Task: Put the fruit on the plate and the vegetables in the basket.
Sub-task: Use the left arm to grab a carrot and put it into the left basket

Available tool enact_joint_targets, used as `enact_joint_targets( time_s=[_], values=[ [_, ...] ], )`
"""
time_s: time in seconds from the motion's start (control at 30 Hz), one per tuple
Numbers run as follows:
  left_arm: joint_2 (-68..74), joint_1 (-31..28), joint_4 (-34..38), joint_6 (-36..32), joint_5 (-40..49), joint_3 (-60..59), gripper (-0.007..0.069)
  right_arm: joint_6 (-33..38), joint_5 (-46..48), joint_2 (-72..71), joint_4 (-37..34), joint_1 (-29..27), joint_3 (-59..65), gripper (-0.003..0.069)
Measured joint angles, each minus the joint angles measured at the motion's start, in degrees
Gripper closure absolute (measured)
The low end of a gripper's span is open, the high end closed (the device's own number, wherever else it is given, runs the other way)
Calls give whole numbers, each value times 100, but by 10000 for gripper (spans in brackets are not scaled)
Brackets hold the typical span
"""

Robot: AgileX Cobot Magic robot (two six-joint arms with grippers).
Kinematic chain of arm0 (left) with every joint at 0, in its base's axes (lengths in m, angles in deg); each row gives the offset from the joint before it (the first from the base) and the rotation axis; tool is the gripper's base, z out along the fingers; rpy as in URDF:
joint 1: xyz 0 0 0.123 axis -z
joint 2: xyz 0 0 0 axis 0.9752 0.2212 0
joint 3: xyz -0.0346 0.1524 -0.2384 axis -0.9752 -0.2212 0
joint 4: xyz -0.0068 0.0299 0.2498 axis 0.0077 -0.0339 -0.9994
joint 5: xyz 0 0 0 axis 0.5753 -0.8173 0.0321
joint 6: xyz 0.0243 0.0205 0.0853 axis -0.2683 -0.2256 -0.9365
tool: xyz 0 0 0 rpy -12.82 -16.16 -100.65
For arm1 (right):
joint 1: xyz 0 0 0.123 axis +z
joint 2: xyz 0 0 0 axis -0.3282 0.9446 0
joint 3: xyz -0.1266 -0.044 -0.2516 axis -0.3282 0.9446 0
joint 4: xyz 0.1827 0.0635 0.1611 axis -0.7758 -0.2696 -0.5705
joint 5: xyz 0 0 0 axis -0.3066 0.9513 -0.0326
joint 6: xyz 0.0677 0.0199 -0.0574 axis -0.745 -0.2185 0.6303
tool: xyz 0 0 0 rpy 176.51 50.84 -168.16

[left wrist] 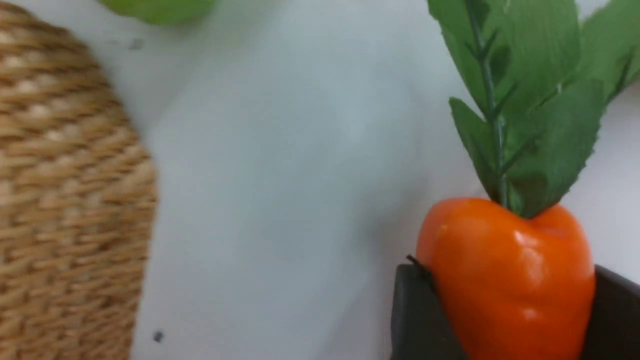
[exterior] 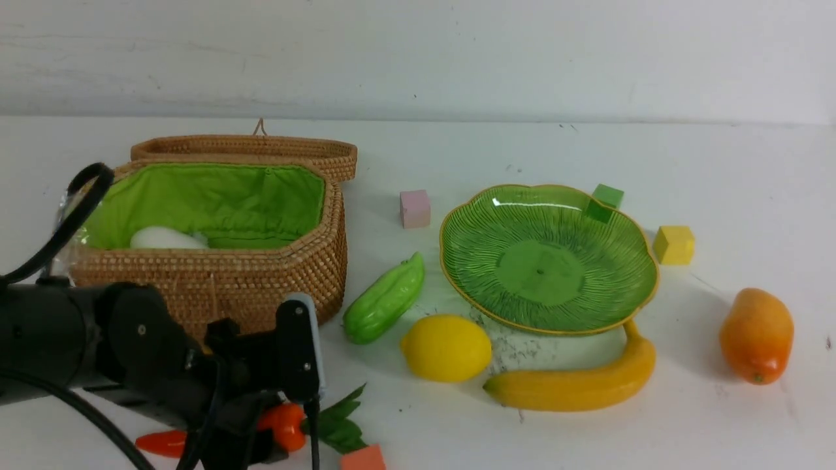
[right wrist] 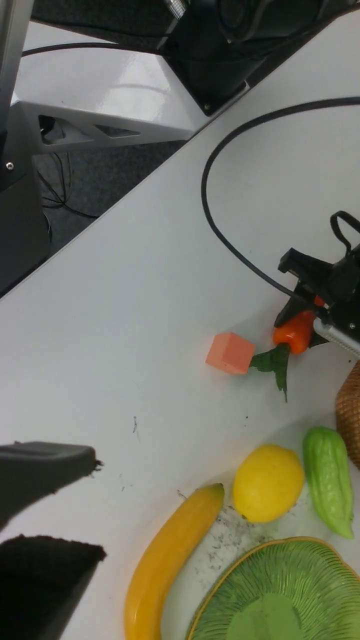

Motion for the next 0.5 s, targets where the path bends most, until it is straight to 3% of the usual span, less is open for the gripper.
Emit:
enact_joint_targets(
  time_s=[0.4,0.5],
  values=[
    [-2545,-71,35,988,-462,281,259,100,-30,0,-4,0,0,438],
    [-2449,-352,-98,1053,-704,762,259,121,-649,0,9,0,0,436]
  ],
)
